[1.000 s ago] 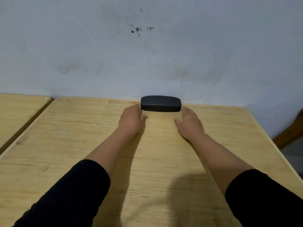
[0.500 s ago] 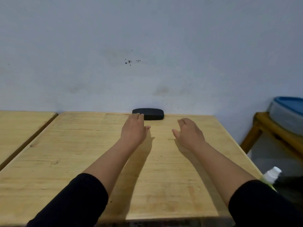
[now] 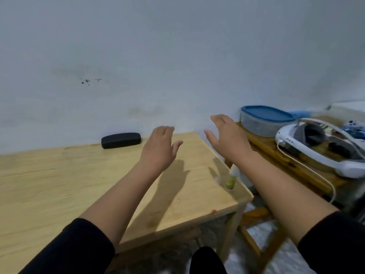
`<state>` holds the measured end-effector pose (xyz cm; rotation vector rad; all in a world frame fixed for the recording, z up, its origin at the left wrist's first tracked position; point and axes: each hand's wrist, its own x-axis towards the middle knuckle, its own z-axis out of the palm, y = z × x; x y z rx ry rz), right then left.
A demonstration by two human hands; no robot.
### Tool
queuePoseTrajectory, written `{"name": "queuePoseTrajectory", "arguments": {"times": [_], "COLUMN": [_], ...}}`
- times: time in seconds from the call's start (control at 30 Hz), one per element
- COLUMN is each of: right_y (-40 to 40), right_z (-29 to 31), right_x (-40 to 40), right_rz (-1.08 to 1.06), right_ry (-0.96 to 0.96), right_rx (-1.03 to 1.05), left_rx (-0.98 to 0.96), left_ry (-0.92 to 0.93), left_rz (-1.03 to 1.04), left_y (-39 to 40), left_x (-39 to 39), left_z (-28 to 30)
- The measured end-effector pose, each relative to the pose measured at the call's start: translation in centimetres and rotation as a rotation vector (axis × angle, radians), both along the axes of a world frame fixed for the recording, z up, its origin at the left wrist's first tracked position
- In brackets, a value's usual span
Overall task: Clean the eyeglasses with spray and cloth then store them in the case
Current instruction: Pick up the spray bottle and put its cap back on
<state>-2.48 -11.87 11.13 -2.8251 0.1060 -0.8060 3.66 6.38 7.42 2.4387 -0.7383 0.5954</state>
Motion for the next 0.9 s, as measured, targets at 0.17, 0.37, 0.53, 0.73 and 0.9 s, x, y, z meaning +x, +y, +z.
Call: {"name": "queuePoseTrajectory", "arguments": {"times": [0.17, 0.37, 0.53, 0.73, 0.9], "right_y": [-3.4, -4.8, -4.6, -4.6, -4.8], "right_z": [-4.1, -10.3, -12.5, -13.5, -13.6], "right_x": [-4.8, -8.3, -7.8, -6.4, -5.7], "right_rz": [-0.052, -0.078, -0.056, -0.035, 0.019], "right_ry": [-0.078, -0.100, -0.129, -0.163, -0.167], "right_rx": [0.139, 0.346, 0.465, 0.586, 0.741], "left_rx": [-0.025, -0.009, -0.021, -0.070, -0.384], "left_ry": [0.114, 0.364, 0.431, 0.426, 0.508], "left_rz": [-0.147, -0.257, -0.252, -0.238, -0.225], "left_y": [-3.8, -8.2, -10.6, -11.6, -11.6], "left_x": [-2.3, -4.0, -4.1, -3.3, -2.7], "left_z": [-3.5, -7.2, -8.9, -10.0, -9.0]}}
